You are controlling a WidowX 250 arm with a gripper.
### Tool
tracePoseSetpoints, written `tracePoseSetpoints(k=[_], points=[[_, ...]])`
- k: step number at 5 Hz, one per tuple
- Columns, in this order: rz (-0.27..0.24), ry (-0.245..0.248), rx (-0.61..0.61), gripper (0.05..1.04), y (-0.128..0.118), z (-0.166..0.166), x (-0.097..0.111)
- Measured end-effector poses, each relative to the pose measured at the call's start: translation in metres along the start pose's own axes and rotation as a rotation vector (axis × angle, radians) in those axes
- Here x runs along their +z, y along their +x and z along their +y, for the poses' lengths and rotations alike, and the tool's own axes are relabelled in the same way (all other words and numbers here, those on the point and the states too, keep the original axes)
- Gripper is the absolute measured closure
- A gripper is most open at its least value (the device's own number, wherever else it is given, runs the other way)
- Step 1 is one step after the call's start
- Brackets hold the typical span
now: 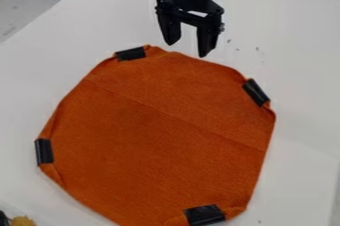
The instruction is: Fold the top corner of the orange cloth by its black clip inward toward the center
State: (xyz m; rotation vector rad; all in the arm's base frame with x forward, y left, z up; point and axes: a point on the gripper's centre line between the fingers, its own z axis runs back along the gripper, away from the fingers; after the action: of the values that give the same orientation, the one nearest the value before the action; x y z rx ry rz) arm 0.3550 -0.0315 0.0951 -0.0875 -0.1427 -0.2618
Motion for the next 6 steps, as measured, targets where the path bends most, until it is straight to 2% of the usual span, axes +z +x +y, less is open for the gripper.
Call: tracePoseSetpoints(k=[1,2,3,4,5,6], points=[[0.025,-0.005,-0.002,0.085,-0.003,0.000,-0.010],[0.021,-0.003,0.002,0.085,-0.006,0.017,-0.016],[0.018,-0.015,-0.020,0.085,-0.011,0.058,-0.032],[-0.002,-0.023,-0.062,0.085,-0.008,0.100,-0.045],[0.002,-0.017,-0.083,0.085,-0.003,0.134,-0.058],[0.011,-0.017,-0.117,0.085,0.007,0.151,-0.064]])
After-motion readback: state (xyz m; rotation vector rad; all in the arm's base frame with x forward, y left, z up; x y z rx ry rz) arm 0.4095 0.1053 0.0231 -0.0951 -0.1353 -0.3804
